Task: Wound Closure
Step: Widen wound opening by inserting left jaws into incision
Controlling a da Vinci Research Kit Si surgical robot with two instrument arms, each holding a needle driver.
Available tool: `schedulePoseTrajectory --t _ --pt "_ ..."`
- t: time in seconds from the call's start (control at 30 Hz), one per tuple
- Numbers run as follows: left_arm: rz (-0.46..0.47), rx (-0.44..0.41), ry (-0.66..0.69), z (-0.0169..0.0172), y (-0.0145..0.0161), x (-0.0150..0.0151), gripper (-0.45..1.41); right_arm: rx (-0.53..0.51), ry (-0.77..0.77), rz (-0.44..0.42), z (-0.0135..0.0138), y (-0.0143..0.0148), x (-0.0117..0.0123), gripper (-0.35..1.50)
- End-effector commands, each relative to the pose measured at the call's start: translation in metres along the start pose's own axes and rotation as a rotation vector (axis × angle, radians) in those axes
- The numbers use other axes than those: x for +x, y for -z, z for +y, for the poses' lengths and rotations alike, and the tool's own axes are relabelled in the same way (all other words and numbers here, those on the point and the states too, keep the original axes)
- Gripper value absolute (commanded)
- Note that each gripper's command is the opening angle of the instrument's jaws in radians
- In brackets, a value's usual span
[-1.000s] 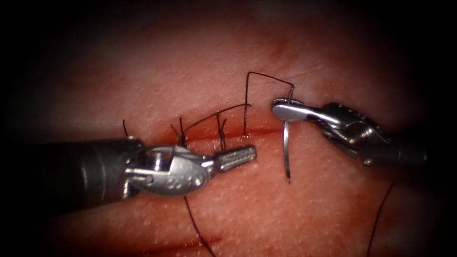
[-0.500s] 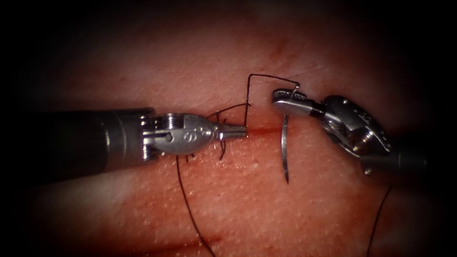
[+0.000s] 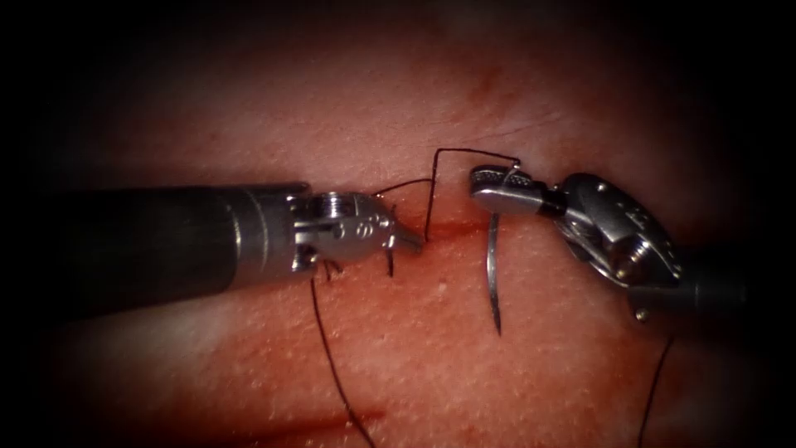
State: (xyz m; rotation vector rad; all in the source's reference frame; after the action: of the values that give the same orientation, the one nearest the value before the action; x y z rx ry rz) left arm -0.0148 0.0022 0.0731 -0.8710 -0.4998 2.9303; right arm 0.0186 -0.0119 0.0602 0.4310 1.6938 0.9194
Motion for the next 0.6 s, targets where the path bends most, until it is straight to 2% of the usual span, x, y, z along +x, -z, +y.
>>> schedulePoseTrajectory --t 0.03,0.23,0.43,0.5,0.6 --pt "0.002 0.003 0.000 -0.0005 -0.0006 0.0002 -0.45 0.004 0.010 0.001 0.0003 -0.0007 -0.0005 -0.35" --pt "-0.010 0.006 -0.003 -0.0022 -0.0023 -0.0007 -0.45 0.034 0.092 0.014 0.0004 -0.0014 -0.0005 -0.35" --pt "-0.084 -0.035 -0.030 -0.0014 -0.0040 -0.0020 -0.45 0.041 0.209 0.043 0.0012 -0.0021 0.0007 -0.35" --pt "-0.109 -0.055 -0.039 -0.0011 -0.0041 -0.0023 -0.45 0.044 0.299 0.064 0.0018 -0.0023 0.0014 -0.35" --pt "-0.110 -0.054 -0.039 -0.0007 -0.0040 -0.0022 -0.45 0.033 0.343 0.080 0.0027 -0.0026 0.0019 -0.35"
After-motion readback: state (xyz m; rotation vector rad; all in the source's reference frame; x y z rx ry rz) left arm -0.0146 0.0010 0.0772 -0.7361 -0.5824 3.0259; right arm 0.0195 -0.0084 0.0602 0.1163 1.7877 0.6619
